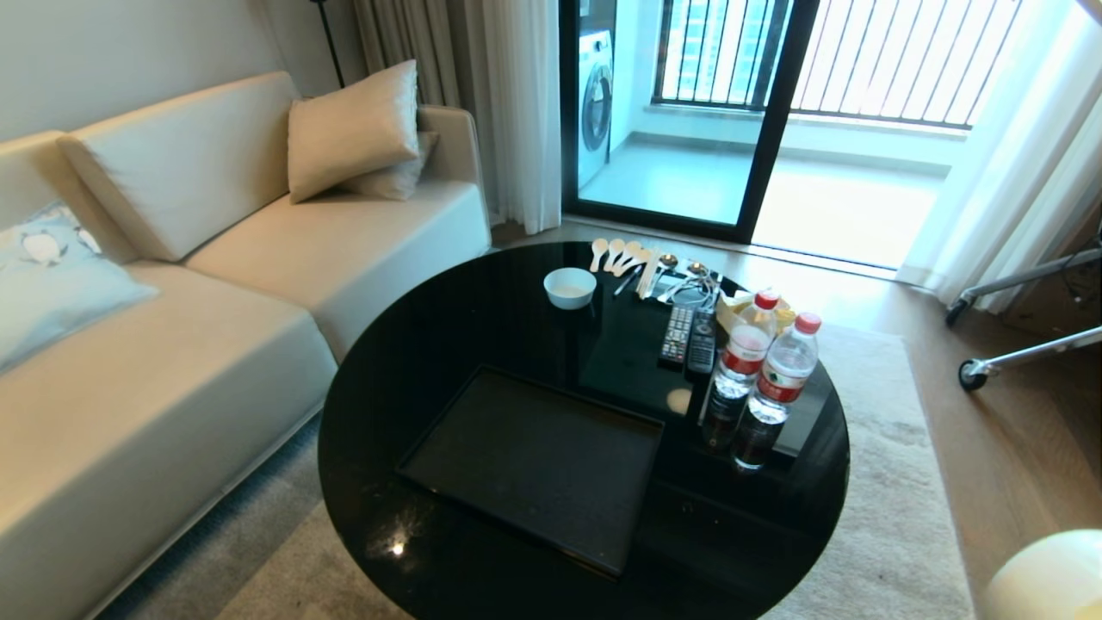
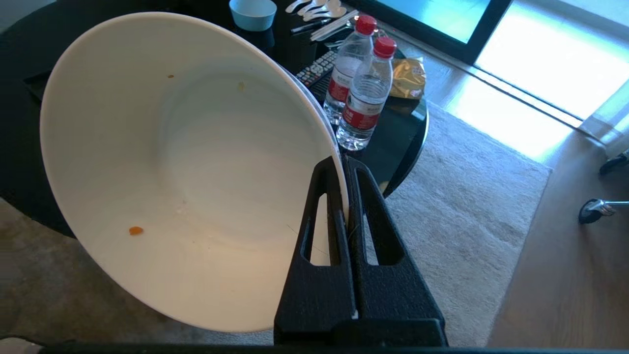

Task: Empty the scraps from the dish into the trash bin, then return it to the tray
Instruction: Put the bowl back to the table

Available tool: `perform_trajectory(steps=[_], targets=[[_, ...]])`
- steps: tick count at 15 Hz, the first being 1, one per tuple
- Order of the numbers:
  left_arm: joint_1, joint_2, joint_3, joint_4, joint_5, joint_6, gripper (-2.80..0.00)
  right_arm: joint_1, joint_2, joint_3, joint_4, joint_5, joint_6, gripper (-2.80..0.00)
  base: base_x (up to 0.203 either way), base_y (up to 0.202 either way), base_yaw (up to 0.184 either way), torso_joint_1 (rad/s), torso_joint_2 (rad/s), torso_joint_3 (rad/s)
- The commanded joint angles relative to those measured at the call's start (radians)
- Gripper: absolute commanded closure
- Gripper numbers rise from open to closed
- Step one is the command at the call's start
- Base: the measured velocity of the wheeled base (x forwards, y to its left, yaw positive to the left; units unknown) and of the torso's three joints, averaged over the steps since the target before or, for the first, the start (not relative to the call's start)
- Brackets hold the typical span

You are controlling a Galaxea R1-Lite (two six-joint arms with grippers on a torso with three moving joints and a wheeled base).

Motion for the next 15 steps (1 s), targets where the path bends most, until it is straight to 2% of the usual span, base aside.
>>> perform_trajectory(steps=[1,3,5,7,10,12,15], targets=[[0.0,0.0,0.0,-0.001,0.0,-0.001,0.0,0.002,0.313,-0.13,-0.006,0.044,-0.022,0.0,0.0,0.0,0.0,0.0,0.0,0.0],[0.0,0.0,0.0,-0.001,0.0,-0.001,0.0,0.01,0.489,-0.215,-0.01,0.109,-0.075,0.0,0.0,0.0,0.0,0.0,0.0,0.0],[0.0,0.0,0.0,-0.001,0.0,-0.001,0.0,0.06,0.662,-0.275,-0.023,0.156,-0.12,0.0,0.0,0.0,0.0,0.0,0.0,0.0],[0.0,0.0,0.0,-0.001,0.0,-0.001,0.0,0.151,0.841,-0.311,-0.103,0.171,-0.139,0.0,0.0,0.0,0.0,0.0,0.0,0.0],[0.0,0.0,0.0,-0.001,0.0,-0.001,0.0,0.326,1.086,-0.366,-0.266,0.123,-0.124,0.0,0.0,0.0,0.0,0.0,0.0,0.0],[0.0,0.0,0.0,-0.001,0.0,-0.001,0.0,0.467,1.229,-0.442,-0.322,0.051,-0.039,0.0,0.0,0.0,0.0,0.0,0.0,0.0],[0.0,0.0,0.0,-0.001,0.0,-0.001,0.0,0.609,1.414,-0.556,-0.338,-0.103,0.215,0.0,0.0,0.0,0.0,0.0,0.0,0.0]])
